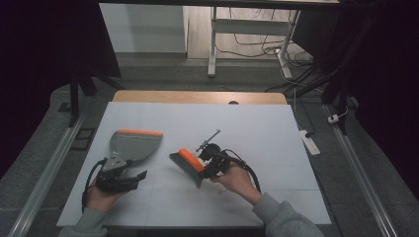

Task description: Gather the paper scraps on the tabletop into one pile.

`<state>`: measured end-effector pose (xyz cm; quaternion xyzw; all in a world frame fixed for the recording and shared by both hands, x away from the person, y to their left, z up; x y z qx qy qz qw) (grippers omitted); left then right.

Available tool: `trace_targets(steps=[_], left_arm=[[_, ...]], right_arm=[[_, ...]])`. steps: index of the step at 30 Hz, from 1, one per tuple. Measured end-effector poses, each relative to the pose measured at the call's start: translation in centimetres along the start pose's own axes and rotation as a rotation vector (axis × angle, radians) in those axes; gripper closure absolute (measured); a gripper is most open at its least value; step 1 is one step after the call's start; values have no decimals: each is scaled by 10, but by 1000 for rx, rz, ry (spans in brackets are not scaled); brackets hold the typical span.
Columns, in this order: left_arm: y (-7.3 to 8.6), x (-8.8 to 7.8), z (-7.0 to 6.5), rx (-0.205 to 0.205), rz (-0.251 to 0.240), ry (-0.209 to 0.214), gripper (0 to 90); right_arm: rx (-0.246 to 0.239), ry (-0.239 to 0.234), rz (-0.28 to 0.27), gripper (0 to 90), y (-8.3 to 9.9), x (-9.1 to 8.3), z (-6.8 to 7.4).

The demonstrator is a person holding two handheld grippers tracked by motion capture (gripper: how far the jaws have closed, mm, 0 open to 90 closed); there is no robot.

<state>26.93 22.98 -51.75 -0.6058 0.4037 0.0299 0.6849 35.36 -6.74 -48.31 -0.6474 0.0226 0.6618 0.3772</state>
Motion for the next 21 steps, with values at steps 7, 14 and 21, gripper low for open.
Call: trace_targets(steps=[7, 14, 21], left_arm=[[0, 0, 0, 1, 2, 0, 303], [-2, -1, -2, 10, -6, 8, 303], [-2, -1, -5, 34, -13, 37, 303]], right_arm=[[2, -43, -173, 704, 4, -46, -5], [106, 61, -233, 704, 41, -104, -26], [363, 282, -53, 704, 122, -118, -68]])
Point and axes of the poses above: each handheld gripper's, and its own axes: x roughly forward along the jaws, y roughly out of its underside, z roughly to its left, the point moved 2 cm from there along x, roughly forward along the jaws, and after that the axes turned 4 degrees about -z, right-handed, at the moved point
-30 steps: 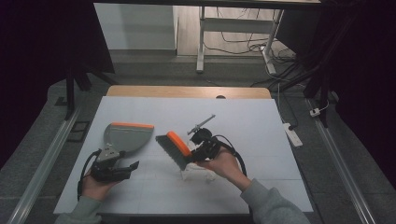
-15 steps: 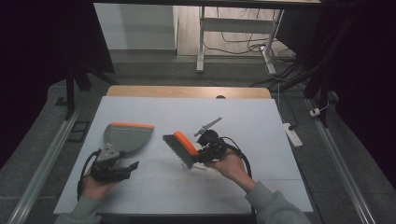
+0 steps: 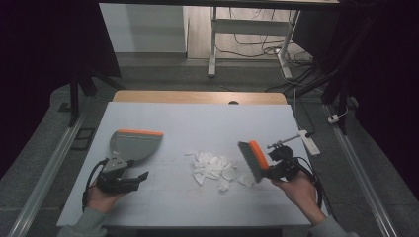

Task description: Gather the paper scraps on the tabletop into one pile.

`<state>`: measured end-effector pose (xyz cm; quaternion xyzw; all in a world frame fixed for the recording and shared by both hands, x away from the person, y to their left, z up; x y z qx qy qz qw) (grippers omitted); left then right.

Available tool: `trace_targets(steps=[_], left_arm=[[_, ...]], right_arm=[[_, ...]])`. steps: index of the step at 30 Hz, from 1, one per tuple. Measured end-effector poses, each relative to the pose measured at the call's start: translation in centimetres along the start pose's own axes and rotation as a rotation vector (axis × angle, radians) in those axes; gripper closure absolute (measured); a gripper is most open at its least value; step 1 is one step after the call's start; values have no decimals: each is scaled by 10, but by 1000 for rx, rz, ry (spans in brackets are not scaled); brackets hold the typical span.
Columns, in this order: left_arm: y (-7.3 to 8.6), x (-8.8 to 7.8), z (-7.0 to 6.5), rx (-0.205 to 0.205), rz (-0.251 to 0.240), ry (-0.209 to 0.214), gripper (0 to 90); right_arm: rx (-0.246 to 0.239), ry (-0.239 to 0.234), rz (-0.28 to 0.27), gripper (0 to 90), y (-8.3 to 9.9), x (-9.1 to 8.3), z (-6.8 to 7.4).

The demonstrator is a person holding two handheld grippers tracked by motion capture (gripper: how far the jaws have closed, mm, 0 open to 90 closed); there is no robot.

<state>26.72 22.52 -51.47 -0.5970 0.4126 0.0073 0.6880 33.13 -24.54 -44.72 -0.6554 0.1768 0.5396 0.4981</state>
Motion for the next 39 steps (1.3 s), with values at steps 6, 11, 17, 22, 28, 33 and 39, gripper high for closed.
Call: trace_targets(steps=[6, 11, 17, 22, 28, 33, 39], left_arm=[[-1, 1, -3, 10, -3, 14, 303], [0, 0, -5, 11, 0, 4, 303], [1, 2, -5, 7, 13, -8, 303], [3, 1, -4, -2, 18, -17, 303], [3, 3, -4, -7, 24, -26, 304], [1, 6, -6, -6, 30, -28, 303], [0, 8, -8, -3, 38, -33, 303]], right_arm=[[39, 1, 24, 704, 6, 19, -2], [-6, -41, -22, 704, -20, 42, 16], [-19, -109, -122, 704, -43, 53, 26], [-35, -93, -195, 704, -46, 39, 19], [-2, -90, -254, 704, -36, 17, 0], [-23, -126, -240, 704, -32, 24, -1], [-81, -187, -246, 704, -65, 39, 25]])
Point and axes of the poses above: each handheld gripper's, and its own axes: x roughly forward along the jaws, y roughly out of its underside, z roughly to its left, the point moved 2 cm from there along x, roughly forward along the jaws, and after that the axes turned 4 degrees about -z, right-handed, at the moved point
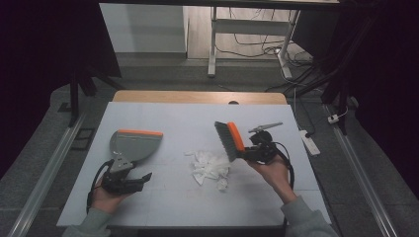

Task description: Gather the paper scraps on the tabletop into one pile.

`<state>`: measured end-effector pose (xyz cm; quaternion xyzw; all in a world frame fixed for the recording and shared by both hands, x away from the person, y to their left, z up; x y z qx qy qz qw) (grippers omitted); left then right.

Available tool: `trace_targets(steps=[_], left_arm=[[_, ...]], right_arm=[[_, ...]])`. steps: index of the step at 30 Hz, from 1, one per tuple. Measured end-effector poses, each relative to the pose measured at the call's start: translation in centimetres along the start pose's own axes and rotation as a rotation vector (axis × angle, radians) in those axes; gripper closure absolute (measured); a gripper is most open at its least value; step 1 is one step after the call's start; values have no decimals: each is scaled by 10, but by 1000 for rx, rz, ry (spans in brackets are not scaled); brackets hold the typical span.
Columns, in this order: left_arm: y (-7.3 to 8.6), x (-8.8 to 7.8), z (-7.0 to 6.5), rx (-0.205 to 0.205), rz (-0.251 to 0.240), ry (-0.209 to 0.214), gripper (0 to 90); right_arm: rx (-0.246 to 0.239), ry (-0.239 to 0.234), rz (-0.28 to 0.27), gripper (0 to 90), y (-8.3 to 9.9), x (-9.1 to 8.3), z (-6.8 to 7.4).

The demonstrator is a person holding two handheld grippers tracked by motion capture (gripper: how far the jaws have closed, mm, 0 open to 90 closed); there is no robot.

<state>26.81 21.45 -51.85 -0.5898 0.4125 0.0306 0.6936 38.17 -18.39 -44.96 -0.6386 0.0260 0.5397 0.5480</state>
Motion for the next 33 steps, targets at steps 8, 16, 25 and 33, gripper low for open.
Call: trace_targets(steps=[8, 16, 25, 33], left_arm=[[3, -3, 3, -10, -3, -4, 303], [2, -2, 3, -7, -4, -3, 304], [3, -4, 4, -13, -12, -2, 304], [2, -3, 4, -10, -10, 0, 304]], right_arm=[[-40, -20, 3, 704, -23, 4, 15], [-43, -58, -27, 704, -20, -30, 19], [-100, -43, 148, 704, -9, -6, 23], [-47, -22, 2, 704, -6, -43, -1]])
Point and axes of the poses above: each handheld gripper's, and its own axes: x roughly forward along the jaws, y roughly out of its underside, z roughly to its left, the point moved 2 cm from there along x, roughly forward along the jaws, and after that the axes turned 4 degrees about -z, right-handed, at the moved point
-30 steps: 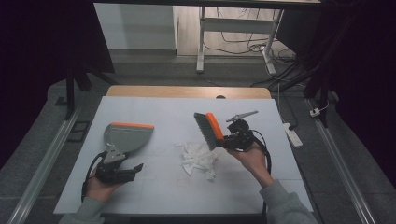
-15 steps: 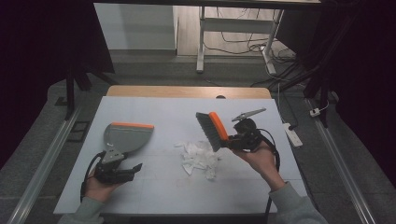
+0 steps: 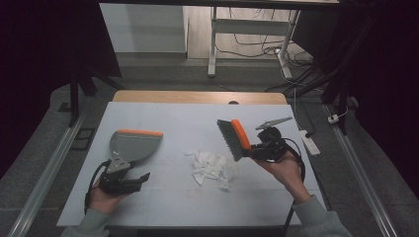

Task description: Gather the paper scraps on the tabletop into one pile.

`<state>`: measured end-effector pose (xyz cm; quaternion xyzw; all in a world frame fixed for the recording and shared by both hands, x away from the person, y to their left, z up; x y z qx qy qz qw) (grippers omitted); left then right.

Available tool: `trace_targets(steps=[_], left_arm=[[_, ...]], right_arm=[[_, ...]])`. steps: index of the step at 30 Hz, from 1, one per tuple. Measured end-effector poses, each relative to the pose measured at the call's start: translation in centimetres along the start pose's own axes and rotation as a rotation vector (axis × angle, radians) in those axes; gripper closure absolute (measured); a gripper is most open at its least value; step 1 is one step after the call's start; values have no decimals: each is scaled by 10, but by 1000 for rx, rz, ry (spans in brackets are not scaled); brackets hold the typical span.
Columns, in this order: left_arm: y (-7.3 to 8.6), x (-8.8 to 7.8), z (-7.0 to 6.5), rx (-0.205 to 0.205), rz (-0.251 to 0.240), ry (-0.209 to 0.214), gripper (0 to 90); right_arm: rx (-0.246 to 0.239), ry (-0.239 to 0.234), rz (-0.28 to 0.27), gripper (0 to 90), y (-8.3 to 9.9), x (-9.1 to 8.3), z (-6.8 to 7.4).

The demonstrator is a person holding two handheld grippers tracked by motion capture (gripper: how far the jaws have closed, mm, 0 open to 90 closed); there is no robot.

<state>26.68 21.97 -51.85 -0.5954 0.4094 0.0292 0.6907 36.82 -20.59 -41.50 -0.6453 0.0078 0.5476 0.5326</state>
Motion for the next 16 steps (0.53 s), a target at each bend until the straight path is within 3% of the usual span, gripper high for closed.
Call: trace_targets(steps=[3, 11, 16], left_arm=[[0, 0, -1, 2, 0, 2, 304], [-3, 1, -2, 5, 0, 6, 304], [-6, 2, -4, 12, -2, 10, 303]], right_arm=[[22, 20, -39, 704, 11, -11, -11], [55, 80, -115, 704, 61, -32, -40], [50, 88, -140, 704, 76, -37, -44]])
Point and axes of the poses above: each handheld gripper's, and its own axes: x roughly forward along the jaws, y roughly out of its underside, z roughly to its left, the point moved 2 cm from there along x, roughly forward along the jaws, and after that the axes turned 4 degrees about -z, right-handed, at the moved point
